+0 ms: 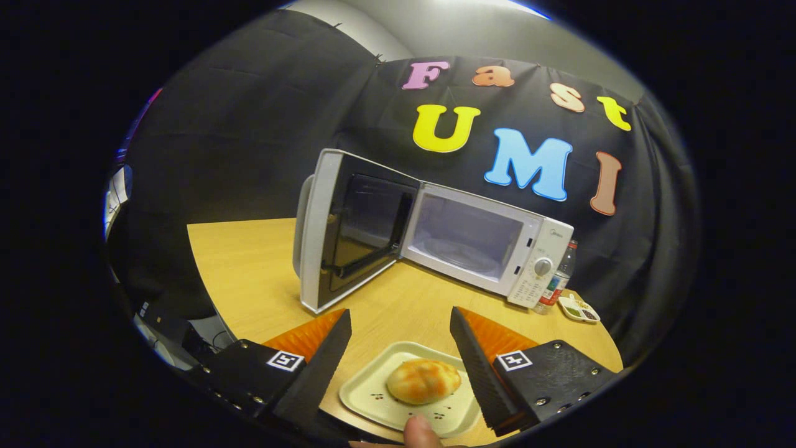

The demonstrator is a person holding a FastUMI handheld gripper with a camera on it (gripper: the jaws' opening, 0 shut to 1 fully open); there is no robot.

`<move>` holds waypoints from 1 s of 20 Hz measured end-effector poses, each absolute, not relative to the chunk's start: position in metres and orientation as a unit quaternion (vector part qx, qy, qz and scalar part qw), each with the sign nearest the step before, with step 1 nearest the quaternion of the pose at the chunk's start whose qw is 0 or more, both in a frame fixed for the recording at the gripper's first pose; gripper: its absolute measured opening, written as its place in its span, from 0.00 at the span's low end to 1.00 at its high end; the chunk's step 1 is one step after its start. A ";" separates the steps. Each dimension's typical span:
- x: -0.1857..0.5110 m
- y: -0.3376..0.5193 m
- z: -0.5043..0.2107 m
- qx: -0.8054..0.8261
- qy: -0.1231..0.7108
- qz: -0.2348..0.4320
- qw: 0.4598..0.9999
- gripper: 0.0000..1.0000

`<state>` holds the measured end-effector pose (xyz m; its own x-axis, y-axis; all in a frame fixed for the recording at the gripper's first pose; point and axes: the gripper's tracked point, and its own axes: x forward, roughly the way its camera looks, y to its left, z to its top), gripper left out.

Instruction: Open the microwave, put the food inside, and close the microwave door.

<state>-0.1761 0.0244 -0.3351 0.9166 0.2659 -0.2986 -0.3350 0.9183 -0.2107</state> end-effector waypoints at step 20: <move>-0.170 -0.021 -0.413 0.052 0.272 0.180 0.944 0.76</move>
<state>-0.1697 -0.0208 -0.4128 0.7870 0.3679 -0.4952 -0.3118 0.9299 0.1953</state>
